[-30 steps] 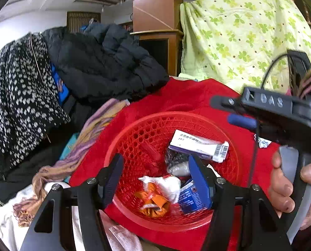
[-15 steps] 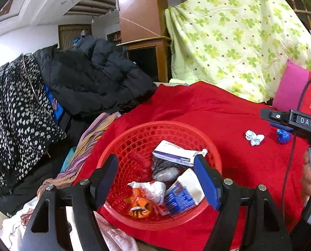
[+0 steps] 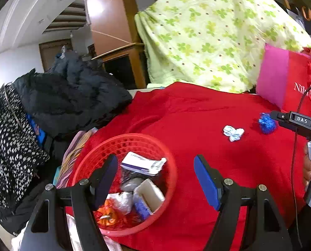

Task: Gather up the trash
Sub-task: 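Move both tools back over the cloth toward the blue bag and white tissue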

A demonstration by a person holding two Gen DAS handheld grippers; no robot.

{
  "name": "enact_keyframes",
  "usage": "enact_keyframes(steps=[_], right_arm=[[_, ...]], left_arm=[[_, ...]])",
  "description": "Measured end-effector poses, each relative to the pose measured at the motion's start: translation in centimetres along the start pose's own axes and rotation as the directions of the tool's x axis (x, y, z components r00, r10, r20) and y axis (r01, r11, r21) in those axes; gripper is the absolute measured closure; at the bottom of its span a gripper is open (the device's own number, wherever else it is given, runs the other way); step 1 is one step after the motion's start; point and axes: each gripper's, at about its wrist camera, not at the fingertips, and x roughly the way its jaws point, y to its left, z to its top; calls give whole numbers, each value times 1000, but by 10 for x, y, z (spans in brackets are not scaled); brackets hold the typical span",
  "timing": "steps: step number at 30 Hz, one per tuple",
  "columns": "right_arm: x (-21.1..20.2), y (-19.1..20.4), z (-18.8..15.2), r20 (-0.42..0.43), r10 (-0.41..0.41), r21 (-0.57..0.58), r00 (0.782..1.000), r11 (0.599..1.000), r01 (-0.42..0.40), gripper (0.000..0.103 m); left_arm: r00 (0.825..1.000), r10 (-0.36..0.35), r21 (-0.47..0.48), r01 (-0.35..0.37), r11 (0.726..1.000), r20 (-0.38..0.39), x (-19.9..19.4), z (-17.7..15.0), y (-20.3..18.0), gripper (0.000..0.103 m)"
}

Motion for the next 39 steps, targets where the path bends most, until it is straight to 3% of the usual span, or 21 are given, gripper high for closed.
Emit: enact_keyframes(steps=[5,13,39], right_arm=[[-4,-34,5,-2,-29,77,1000,997,29,40],[-21,-58,11,15,-60,111,998,992,58,40],[-64,-88,13,47,-140,58,989,989,137,40]], left_arm=[[1000,-9,38,9,999,-14,5,4,-25,27],[999,-34,104,37,994,-25,4,7,-65,27],[996,-90,236,93,967,-21,-5,19,-136,27]])
